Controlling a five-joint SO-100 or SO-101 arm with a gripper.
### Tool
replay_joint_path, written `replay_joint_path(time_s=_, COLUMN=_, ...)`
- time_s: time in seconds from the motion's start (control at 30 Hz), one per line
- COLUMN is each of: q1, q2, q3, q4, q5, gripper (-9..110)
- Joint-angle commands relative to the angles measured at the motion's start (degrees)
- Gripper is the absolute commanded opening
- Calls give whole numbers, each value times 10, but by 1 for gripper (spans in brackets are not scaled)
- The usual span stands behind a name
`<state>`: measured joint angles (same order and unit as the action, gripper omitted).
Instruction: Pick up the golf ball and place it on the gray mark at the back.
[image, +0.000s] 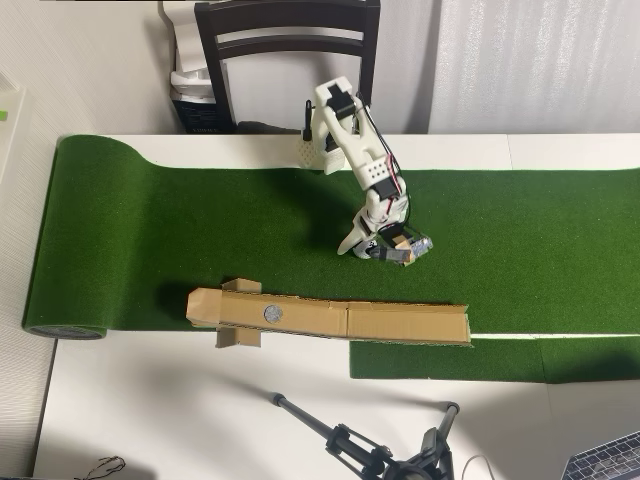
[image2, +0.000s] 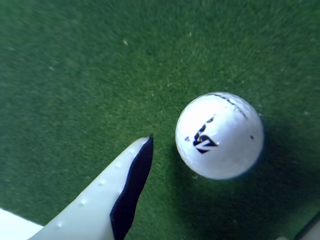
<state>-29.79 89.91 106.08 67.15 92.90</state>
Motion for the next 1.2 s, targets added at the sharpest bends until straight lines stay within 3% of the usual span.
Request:
replay_joint_path(time_s=0.0, q1=6, q2=4, q3=-54, q4=-11, q5=7, gripper=57)
replay_joint_path(time_s=1.17, q1=14, q2=-57, q3=-81, q4=-12, q5=21, gripper=57)
